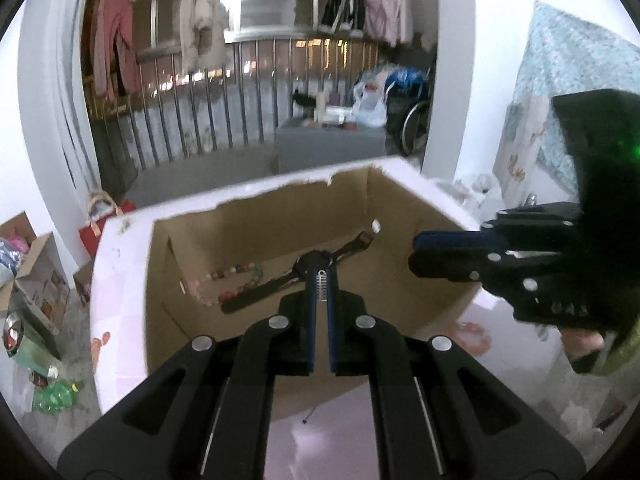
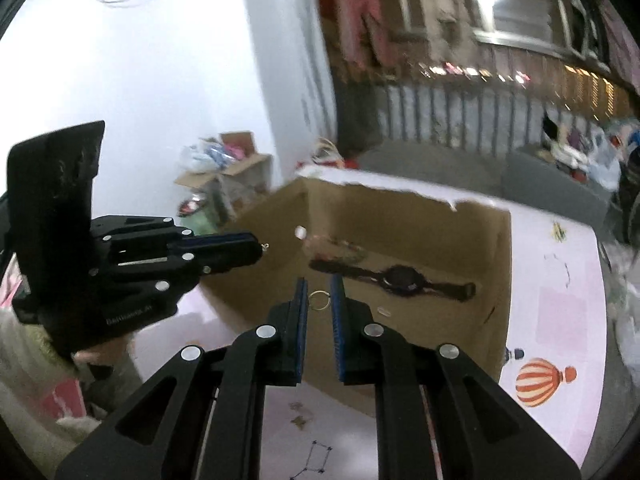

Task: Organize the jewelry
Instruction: 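Carry both held items over the open cardboard box, then open both grippers to drop the items into the box, then withdraw both open grippers from the box back toward the table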

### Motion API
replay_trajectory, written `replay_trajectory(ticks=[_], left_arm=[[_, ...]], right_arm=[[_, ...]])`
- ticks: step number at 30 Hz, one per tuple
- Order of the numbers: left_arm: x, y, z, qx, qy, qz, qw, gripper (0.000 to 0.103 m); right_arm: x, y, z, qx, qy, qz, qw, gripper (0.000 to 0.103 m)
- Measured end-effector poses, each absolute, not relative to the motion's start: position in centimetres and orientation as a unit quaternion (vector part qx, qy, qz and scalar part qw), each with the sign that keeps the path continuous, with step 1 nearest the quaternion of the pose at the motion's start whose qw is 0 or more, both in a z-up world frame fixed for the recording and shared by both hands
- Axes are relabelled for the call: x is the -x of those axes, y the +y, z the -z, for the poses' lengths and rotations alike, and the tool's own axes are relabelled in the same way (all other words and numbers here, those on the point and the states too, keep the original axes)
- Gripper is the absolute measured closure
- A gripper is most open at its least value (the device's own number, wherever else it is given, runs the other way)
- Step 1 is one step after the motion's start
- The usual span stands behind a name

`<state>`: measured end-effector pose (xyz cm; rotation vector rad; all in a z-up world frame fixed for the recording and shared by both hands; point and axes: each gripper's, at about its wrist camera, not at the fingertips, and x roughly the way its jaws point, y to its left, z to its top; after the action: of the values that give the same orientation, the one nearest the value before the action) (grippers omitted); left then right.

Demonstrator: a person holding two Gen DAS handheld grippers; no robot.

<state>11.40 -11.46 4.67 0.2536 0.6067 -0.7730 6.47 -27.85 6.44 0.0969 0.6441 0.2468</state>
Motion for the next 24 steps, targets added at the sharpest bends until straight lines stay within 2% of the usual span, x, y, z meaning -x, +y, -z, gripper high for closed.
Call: replay_trajectory(ticks=[11,12,15,16,20,24], left_arm=[[-16.5,-14.5,-0.9,-0.148,0.365,0.336,0.855,0.098],[-16.7,-14.5,-0.6,-0.148,0.371,0.334,0.854,0.097],[-16.8,-14.2,-0.2,-0.142,0.377,0.329,0.854,0.082],[-16.7,-14.1,-0.1,-0.142,0.377,0.327,0.855,0.077],[-16.4,-13.7,0.0,-0.142,0.376,0.321,0.858,0.074],[-15.9,-13.3,-0.7,-0.142,0.364,0.317,0.864,0.067]], right_arm=[[-10.4,-28.4,-3.5,-0.063,0.391,-0.052,0.917,0.090],[-10.4,-28.4,-3.5,-0.062,0.392,-0.048,0.917,0.090],[-10.4,-28.6,-3.2,-0.067,0.391,-0.039,0.917,0.089],[-10.4,-28.6,-3.2,-0.068,0.391,-0.038,0.917,0.085],[-10.0,-28.5,-3.4,-0.067,0.385,-0.027,0.920,0.077],[-9.3,-28.5,-4.2,-0.068,0.371,-0.020,0.926,0.070]])
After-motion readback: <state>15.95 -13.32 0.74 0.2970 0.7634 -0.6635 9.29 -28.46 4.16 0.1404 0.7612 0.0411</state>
